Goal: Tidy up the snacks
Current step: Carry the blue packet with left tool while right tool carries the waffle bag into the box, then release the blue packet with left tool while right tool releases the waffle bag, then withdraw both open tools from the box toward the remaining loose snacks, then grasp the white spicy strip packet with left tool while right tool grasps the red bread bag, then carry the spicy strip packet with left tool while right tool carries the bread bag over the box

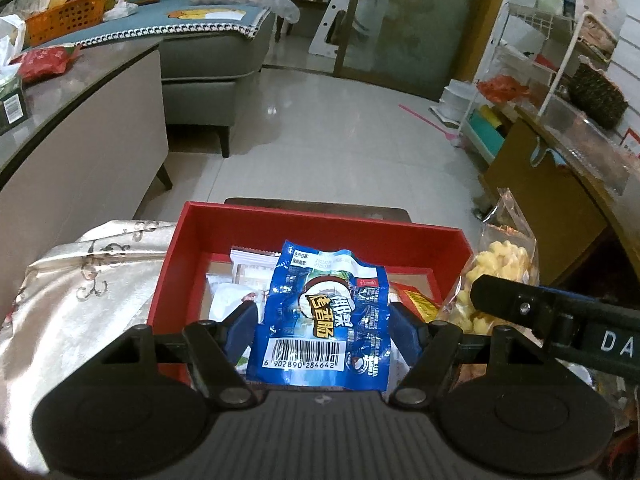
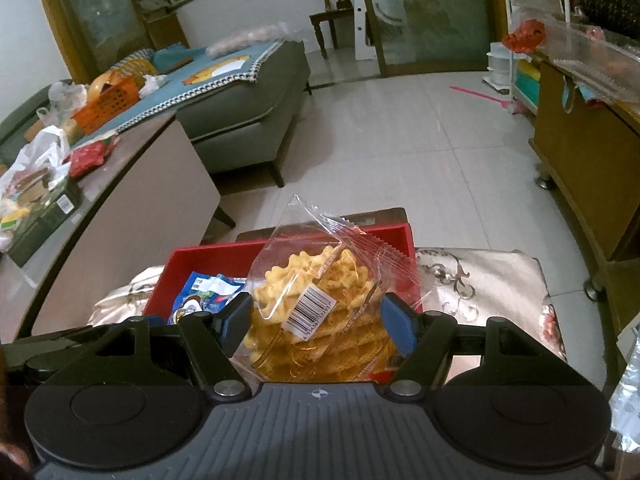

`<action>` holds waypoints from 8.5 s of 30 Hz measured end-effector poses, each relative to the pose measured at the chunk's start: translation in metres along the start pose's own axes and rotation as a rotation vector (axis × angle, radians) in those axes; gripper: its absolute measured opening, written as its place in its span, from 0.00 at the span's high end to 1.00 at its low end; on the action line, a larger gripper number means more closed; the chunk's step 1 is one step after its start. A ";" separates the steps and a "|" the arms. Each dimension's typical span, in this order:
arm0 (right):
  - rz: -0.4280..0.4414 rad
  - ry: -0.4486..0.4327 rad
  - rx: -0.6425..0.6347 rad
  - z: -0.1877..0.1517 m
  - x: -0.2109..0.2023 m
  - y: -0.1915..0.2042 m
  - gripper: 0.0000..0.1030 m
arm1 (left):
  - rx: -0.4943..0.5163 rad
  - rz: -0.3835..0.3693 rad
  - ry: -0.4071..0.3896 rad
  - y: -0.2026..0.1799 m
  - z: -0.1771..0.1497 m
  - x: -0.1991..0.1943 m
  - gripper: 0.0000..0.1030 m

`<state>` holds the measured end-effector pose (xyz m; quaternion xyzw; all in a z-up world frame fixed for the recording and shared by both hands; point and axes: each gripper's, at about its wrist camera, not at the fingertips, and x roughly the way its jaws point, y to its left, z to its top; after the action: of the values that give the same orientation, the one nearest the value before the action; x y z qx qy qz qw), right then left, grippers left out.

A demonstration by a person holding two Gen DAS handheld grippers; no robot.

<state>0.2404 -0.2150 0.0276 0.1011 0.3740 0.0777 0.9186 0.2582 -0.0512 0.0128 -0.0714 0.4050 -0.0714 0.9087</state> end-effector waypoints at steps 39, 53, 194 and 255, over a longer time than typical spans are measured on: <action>-0.085 0.054 -0.051 0.003 0.037 -0.004 0.19 | 0.048 0.112 0.060 0.003 -0.005 0.032 0.36; -0.021 0.045 0.017 0.005 0.040 -0.003 0.18 | 0.081 0.155 0.001 0.004 -0.002 0.018 0.29; -0.056 0.419 -0.379 -0.152 0.043 0.039 0.00 | 0.368 0.027 0.334 0.022 -0.193 -0.045 0.08; 0.102 -0.032 -0.052 -0.037 -0.083 -0.001 0.40 | 0.029 -0.063 -0.103 0.007 -0.030 -0.101 0.60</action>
<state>0.1554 -0.2295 0.0576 0.0973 0.3513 0.1325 0.9217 0.1694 -0.0271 0.0652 -0.0745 0.3543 -0.1018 0.9266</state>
